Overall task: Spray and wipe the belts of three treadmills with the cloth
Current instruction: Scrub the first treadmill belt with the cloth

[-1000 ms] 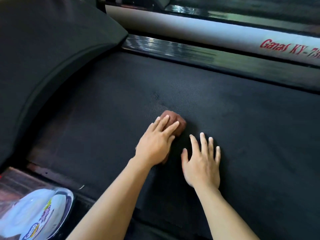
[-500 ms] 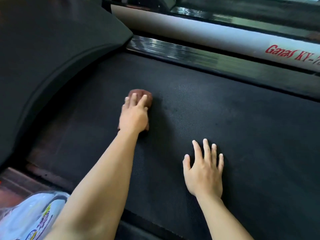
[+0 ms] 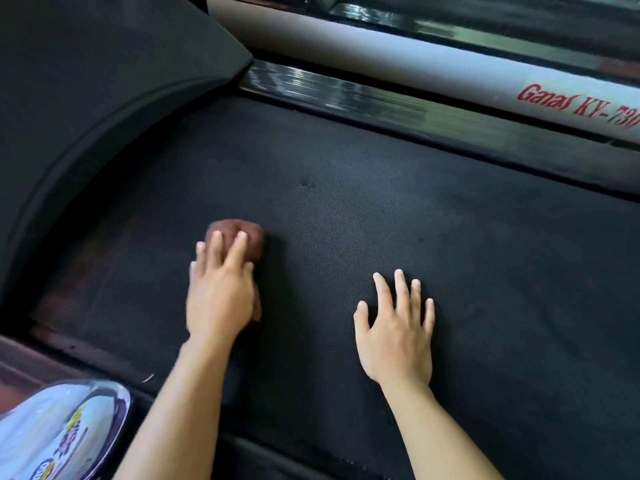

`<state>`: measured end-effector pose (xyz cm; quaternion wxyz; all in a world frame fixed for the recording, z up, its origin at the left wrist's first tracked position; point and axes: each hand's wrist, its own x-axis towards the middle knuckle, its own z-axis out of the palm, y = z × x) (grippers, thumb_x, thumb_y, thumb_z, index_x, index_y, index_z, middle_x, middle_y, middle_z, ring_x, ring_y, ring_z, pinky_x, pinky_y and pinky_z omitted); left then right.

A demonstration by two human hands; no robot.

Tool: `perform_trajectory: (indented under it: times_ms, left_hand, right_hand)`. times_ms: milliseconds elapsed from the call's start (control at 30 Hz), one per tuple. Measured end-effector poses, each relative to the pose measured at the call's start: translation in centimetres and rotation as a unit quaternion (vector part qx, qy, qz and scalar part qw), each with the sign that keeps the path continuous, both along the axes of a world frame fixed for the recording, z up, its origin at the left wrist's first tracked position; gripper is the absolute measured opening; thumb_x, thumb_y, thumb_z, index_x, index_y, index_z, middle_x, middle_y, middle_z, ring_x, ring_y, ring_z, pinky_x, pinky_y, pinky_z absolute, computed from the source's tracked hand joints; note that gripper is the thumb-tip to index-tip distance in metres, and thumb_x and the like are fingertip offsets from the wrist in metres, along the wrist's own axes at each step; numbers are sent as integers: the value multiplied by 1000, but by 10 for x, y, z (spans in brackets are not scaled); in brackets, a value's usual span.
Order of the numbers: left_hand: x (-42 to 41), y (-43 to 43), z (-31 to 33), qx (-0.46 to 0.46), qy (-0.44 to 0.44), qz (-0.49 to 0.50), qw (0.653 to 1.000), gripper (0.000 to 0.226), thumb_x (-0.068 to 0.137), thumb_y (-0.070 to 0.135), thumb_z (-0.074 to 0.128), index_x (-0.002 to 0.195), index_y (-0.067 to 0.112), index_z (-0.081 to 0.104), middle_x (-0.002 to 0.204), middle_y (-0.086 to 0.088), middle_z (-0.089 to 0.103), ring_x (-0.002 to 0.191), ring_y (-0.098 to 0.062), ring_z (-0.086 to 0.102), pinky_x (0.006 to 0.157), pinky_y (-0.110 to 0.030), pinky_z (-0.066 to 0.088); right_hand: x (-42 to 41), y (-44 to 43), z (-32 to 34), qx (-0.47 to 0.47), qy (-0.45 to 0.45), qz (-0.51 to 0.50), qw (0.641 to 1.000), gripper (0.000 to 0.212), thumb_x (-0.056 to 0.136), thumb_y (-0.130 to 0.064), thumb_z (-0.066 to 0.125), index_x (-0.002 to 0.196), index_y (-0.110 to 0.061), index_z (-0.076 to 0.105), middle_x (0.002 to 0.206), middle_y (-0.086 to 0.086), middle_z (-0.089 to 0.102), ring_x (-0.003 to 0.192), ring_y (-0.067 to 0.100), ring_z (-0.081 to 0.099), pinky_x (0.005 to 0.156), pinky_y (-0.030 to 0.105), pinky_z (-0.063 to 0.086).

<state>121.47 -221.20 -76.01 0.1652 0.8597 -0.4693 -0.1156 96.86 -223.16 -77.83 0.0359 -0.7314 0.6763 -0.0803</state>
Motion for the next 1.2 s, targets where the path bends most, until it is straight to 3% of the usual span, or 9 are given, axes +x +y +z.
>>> perform_trajectory:
  times_ms: [100, 300, 433, 600, 733, 800, 967, 1100, 1200]
  left_hand:
    - [16, -36, 9, 19, 20, 42, 999, 50, 106, 34, 35, 154, 38, 25, 168, -1, 7, 154, -28, 1, 122, -47, 18]
    - [-47, -57, 2, -4, -37, -176, 984, 53, 104, 31, 44, 155, 33, 30, 166, -5, 15, 153, -34, 8, 123, -43, 14]
    - [-80, 16, -1, -28, -33, -257, 966, 50, 98, 29, 54, 147, 29, 46, 158, -9, 37, 146, -37, 32, 115, -49, 36]
    - [-28, 62, -8, -14, -22, -108, 994, 50, 101, 30, 45, 150, 33, 41, 161, -7, 31, 148, -38, 26, 118, -48, 27]
    - [16, 23, 7, 7, 11, 40, 999, 54, 104, 30, 43, 155, 36, 27, 167, -3, 12, 153, -30, 7, 120, -46, 21]
    - [21, -9, 10, 28, 22, 47, 998, 52, 106, 35, 36, 155, 40, 20, 168, 2, 4, 154, -26, 1, 120, -47, 20]
    - [-34, -32, 2, 4, -23, -120, 992, 54, 104, 31, 43, 156, 33, 27, 167, -5, 14, 153, -34, 8, 123, -42, 16]
    - [-74, 30, -1, -15, -48, -234, 971, 50, 99, 31, 47, 148, 27, 44, 157, -11, 38, 145, -40, 34, 115, -48, 35]
    - [-53, 65, -8, 1, -70, -231, 970, 53, 95, 37, 38, 147, 27, 45, 155, -12, 42, 142, -39, 39, 112, -49, 36]
  right_hand:
    - [0, 1, 0, -4, -4, 0, 1000, 62, 95, -52, 27, 150, -27, 37, 162, 5, 26, 150, 30, 20, 120, 54, 16]
    - [-1, 0, 0, 13, 5, 0, 1000, 59, 97, -50, 32, 151, -28, 35, 163, 5, 23, 151, 30, 17, 121, 53, 13]
    - [-3, 0, -1, 16, 3, 2, 1000, 58, 98, -48, 40, 152, -28, 34, 163, 5, 22, 151, 30, 16, 121, 53, 13]
    - [-1, 0, -1, 2, 1, -2, 1000, 61, 96, -52, 28, 151, -27, 37, 162, 5, 25, 150, 30, 20, 121, 53, 14]
    - [-1, 0, -1, -1, 4, 1, 1000, 62, 95, -53, 27, 151, -27, 36, 162, 5, 25, 150, 31, 20, 121, 54, 15]
    - [0, 0, -1, -1, 2, 0, 1000, 63, 95, -53, 26, 151, -27, 36, 162, 5, 25, 150, 30, 19, 121, 54, 15]
    - [-1, 1, 0, 3, -2, 2, 1000, 61, 96, -51, 28, 151, -27, 37, 162, 5, 25, 150, 31, 19, 121, 54, 15]
    - [-3, 0, -1, 11, 1, 7, 1000, 58, 98, -48, 37, 152, -28, 34, 163, 5, 22, 151, 30, 16, 121, 53, 14]
    - [-2, 0, -2, 5, -3, 5, 1000, 57, 98, -48, 37, 151, -27, 35, 162, 5, 23, 150, 31, 17, 121, 54, 14]
